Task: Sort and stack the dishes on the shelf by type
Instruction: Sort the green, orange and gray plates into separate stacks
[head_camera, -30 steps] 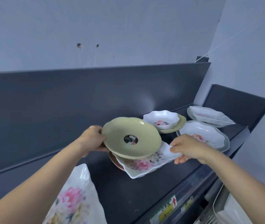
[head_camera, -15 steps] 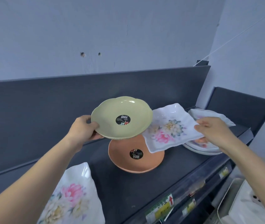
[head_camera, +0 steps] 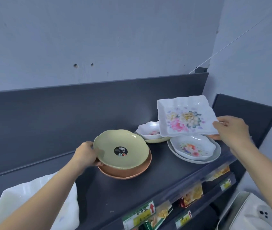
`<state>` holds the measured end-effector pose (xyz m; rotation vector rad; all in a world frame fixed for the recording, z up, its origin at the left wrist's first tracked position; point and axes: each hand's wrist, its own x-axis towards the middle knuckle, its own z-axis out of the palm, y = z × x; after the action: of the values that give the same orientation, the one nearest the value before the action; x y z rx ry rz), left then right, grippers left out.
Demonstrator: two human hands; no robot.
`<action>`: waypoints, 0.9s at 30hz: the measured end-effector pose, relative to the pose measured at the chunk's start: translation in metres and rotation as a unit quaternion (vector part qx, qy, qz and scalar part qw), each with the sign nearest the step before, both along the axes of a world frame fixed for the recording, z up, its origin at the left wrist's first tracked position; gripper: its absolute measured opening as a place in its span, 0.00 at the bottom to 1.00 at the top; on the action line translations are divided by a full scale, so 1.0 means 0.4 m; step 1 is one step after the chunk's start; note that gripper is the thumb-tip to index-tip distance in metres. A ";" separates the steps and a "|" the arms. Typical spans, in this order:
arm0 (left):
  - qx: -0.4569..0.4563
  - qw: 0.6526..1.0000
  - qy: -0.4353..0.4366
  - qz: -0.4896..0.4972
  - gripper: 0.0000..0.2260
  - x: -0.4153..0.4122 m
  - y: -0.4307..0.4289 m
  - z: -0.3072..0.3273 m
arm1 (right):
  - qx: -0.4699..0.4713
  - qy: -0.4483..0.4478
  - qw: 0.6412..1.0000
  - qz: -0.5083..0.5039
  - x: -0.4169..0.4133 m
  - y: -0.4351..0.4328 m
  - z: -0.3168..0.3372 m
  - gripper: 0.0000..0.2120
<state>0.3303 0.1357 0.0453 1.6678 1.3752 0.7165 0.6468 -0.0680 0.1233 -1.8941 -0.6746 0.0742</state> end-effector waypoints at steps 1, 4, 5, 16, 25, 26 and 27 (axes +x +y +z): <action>0.004 1.000 0.014 -0.001 0.07 0.003 -0.006 -0.011 | -0.004 0.004 1.000 0.007 0.001 -0.001 -0.003 0.07; 0.025 0.998 0.055 0.004 0.06 0.002 -0.018 -0.031 | -0.025 0.018 0.999 0.035 0.001 0.001 -0.016 0.07; 0.036 0.996 0.081 0.004 0.06 0.000 -0.020 -0.033 | -0.034 0.014 0.998 0.043 0.001 0.004 -0.022 0.07; 0.180 0.974 0.135 0.025 0.18 -0.019 -0.133 0.015 | -0.043 -0.007 0.987 0.158 -0.077 0.086 -0.065 0.08; 0.124 0.992 -0.014 0.005 0.10 -0.101 -0.292 0.102 | -0.002 0.026 0.944 0.328 -0.284 0.158 -0.102 0.09; 0.130 0.991 -0.006 0.024 0.07 -0.130 -0.297 0.107 | -0.003 0.028 0.939 0.343 -0.314 0.163 -0.104 0.09; 0.135 0.990 0.004 0.042 0.06 -0.162 -0.301 0.112 | -0.001 0.030 0.934 0.357 -0.344 0.170 -0.106 0.09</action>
<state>0.2656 0.0154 0.0900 1.8306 1.4092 0.9806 0.5093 -0.0002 0.0808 -1.5514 -1.2897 0.5917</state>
